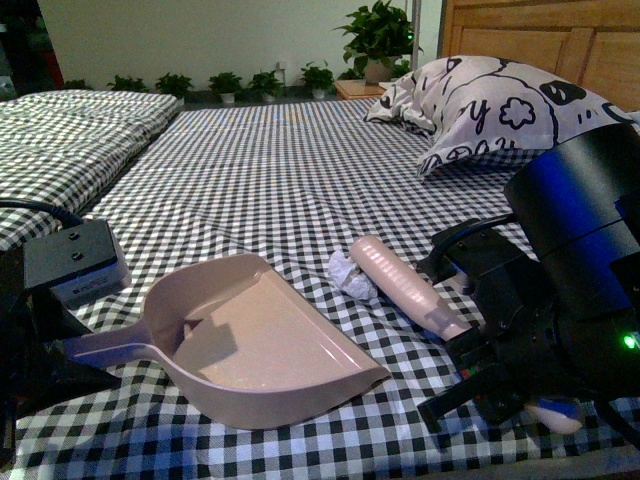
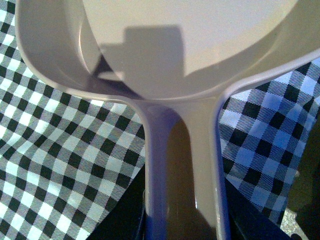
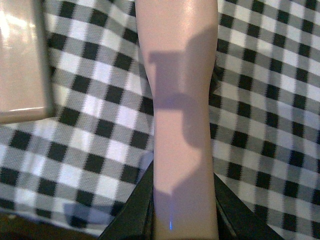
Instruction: Clean up trash
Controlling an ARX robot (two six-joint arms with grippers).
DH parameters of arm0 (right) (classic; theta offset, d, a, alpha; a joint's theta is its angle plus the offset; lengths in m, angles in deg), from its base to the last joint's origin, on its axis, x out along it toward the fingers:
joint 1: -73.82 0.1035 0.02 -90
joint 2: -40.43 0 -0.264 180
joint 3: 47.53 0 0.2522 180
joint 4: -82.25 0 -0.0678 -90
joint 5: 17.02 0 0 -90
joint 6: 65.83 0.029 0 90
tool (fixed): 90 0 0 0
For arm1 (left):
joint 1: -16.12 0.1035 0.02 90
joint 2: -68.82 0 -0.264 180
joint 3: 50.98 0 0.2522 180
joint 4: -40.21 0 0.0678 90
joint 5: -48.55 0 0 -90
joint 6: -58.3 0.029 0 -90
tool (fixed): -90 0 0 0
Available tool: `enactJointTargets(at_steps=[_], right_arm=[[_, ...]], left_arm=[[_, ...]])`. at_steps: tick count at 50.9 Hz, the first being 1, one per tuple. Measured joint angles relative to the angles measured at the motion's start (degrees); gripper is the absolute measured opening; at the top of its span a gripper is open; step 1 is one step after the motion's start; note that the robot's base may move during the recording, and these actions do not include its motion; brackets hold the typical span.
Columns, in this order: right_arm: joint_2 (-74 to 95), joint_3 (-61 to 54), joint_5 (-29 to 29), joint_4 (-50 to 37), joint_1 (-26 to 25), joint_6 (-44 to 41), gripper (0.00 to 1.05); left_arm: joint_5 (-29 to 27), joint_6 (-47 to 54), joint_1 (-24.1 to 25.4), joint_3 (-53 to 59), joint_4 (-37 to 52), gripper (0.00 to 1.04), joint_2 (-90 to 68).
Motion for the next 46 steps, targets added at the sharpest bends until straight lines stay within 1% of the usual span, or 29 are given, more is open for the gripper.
enactJointTargets(at_steps=[12, 25, 32, 40, 46], right_arm=[[-4.04, -2.78, 4.61, 0.61, 2.62, 2.43, 0.20], [-11.26, -4.46, 11.13, 5.49, 4.92, 6.40, 0.20], [-14.43, -4.83, 13.46, 7.56, 5.66, 7.30, 0.20], [-16.20, -4.83, 13.92, 8.02, 5.35, 7.67, 0.20], [-16.06, -4.11, 12.31, 7.78, 2.69, 7.74, 0.20]], left_arm=[[0.00, 0.00, 0.00, 0.00, 0.00, 0.26, 0.00], [0.00, 0.00, 0.00, 0.00, 0.00, 0.26, 0.00], [0.00, 0.00, 0.00, 0.00, 0.00, 0.26, 0.00], [0.00, 0.00, 0.00, 0.00, 0.00, 0.26, 0.00], [0.00, 0.00, 0.00, 0.00, 0.00, 0.26, 0.00]])
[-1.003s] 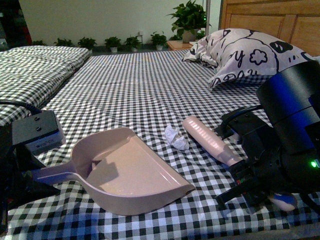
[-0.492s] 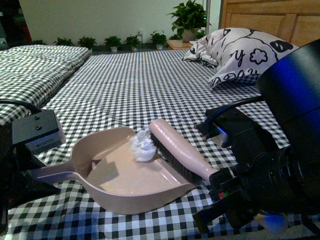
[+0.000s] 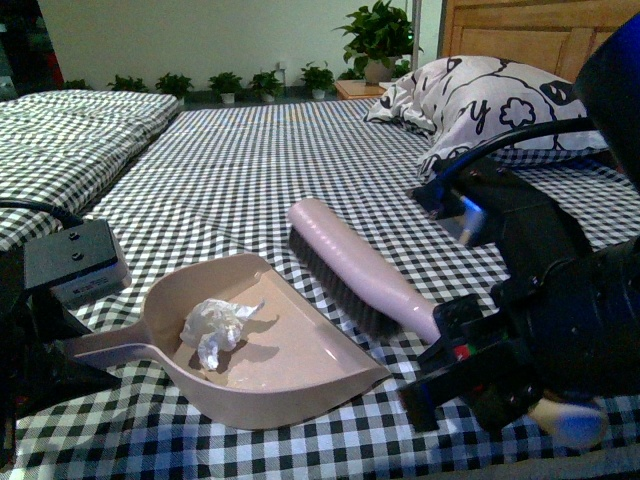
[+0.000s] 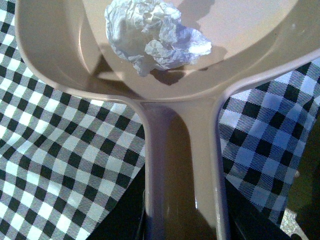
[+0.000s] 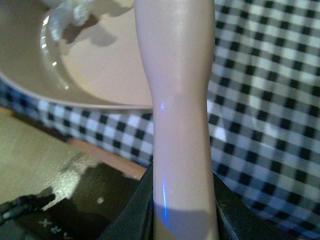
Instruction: Clean up trash
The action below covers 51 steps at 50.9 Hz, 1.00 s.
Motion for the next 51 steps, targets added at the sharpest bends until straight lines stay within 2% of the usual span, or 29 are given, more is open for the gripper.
enactJointTargets(at_steps=[13, 29, 51], right_arm=[[2.67, 5.03, -4.61, -1.86, -8.74, 0.83, 0.20], [4.59, 10.80, -5.84, -2.21, -19.52, 3.13, 0.20], [4.46, 10.49, -4.52, -2.21, -21.22, 3.17, 0.20]], left_arm=[[0.00, 0.00, 0.00, 0.00, 0.00, 0.26, 0.00], [0.00, 0.00, 0.00, 0.00, 0.00, 0.26, 0.00], [3.34, -5.49, -0.26, -1.25, -1.68, 0.26, 0.00]])
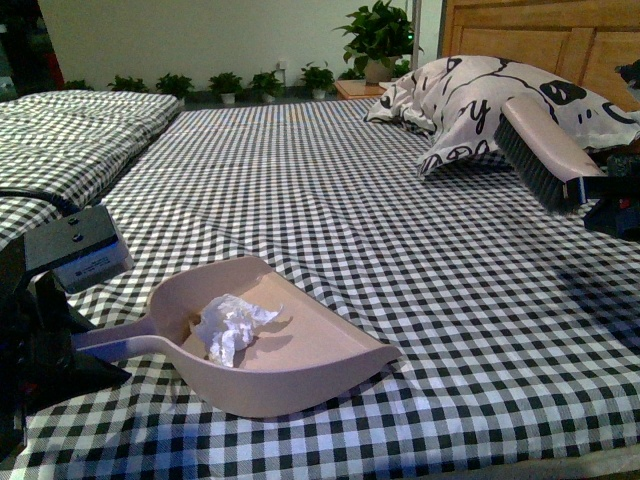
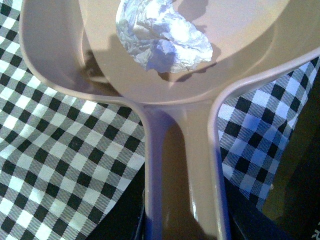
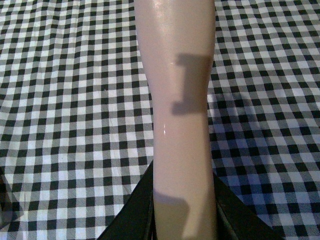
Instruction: Clean up trash
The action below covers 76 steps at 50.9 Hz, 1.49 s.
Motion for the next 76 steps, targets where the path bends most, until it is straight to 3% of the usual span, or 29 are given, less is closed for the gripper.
enactJointTargets(at_steps=[12, 32, 38, 51, 62, 76], right_arm=[[-0.90, 0.00, 0.24, 0.04, -0.26, 0.59, 0.20], [-6.71, -0.04, 1.53, 1.36, -0.92, 2.16, 0.20], [-10.58, -0.24, 1.66, 3.63, -1.38, 2.08, 0.20], [-19.89, -0.24, 2.23, 9.68, -3.23, 1.95, 0.20], [-26.67, 0.61, 5.07, 13.44, -6.03, 2.78, 0.20], [-35.36, 3.30, 11.21, 17.75, -10.54, 5.05, 0.20]], left_arm=[[-2.71, -2.19, 0.24, -0.76, 3.65, 0.26, 0.02], [-15.67, -11.39, 1.79, -1.79, 14.97, 0.26, 4.26], [-23.06, -18.78, 1.79, -1.79, 18.73, 0.26, 9.42], [-37.48, -30.97, 2.67, -0.70, 18.32, 0.26, 20.31], [-41.53, -34.95, 1.95, 1.88, 15.23, 0.26, 30.49], [-45.42, -39.56, -3.39, 5.70, 6.43, 0.26, 46.56]])
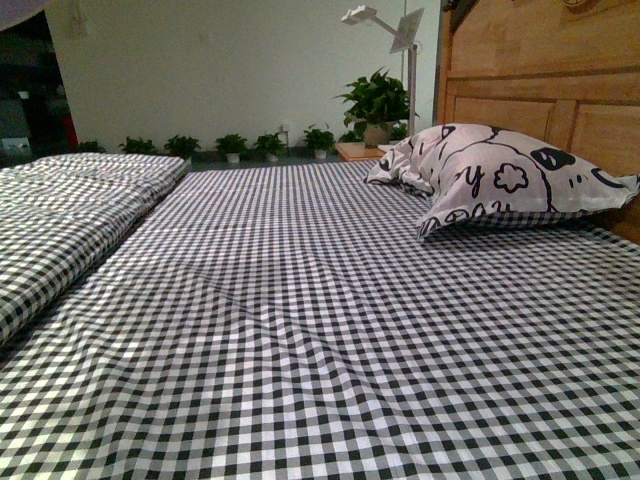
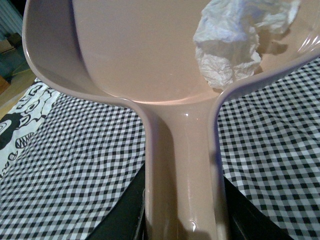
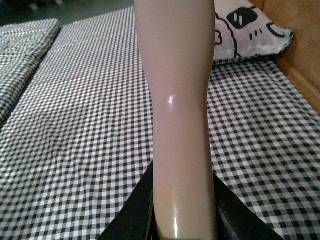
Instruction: Clean up trash
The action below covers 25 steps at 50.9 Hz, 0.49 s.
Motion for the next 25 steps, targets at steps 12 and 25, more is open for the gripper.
enactJointTargets(at_steps=[12, 25], right_arm=[[-7.34, 0.66, 4.81, 4.00, -3.23, 2.47, 0.20], [-11.02, 1.11, 7.45, 5.81, -4.94, 3.67, 0.20]], left_arm=[[-4.68, -4.48, -4.79, 3.15, -7.39, 0.26, 11.52], [-7.08, -6.10, -7.15, 5.81, -9.51, 0.26, 16.31]])
